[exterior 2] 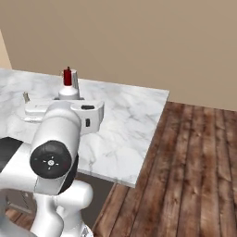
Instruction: Open the cabinet directly in front. Then move the liquor and the mug to the dining counter with the candle on it.
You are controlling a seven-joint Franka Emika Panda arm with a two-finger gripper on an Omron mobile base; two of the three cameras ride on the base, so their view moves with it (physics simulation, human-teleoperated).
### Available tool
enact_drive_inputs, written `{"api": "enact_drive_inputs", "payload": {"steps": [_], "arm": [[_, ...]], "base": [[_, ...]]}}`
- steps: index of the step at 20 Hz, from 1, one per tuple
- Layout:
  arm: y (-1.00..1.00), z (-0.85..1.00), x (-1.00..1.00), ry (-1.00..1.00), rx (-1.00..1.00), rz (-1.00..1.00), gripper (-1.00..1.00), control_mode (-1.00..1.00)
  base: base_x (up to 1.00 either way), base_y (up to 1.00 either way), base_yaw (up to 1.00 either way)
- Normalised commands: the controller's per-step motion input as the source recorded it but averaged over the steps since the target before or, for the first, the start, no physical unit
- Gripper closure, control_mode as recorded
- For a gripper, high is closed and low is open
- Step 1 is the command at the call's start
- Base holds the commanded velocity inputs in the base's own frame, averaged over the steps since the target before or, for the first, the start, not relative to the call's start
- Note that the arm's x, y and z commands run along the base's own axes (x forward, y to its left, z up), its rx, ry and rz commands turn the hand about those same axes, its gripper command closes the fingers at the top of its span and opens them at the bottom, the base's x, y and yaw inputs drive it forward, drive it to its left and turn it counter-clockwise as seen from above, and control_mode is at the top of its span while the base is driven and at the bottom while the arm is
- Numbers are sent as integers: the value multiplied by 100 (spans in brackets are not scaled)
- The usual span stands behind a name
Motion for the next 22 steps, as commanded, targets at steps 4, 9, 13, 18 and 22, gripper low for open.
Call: {"api": "enact_drive_inputs", "payload": {"steps": [4,9,13,18,22], "arm": [[-28,-19,0,0,0,18,100,-100],[-22,-17,0,0,0,17,100,-100],[-14,-20,0,0,0,15,100,-100],[-10,-18,0,-2,0,15,100,-100],[-7,-8,6,-2,0,14,100,-100]], "base": [[0,0,0],[0,0,0],[0,0,0],[0,0,0],[0,0,0]]}}
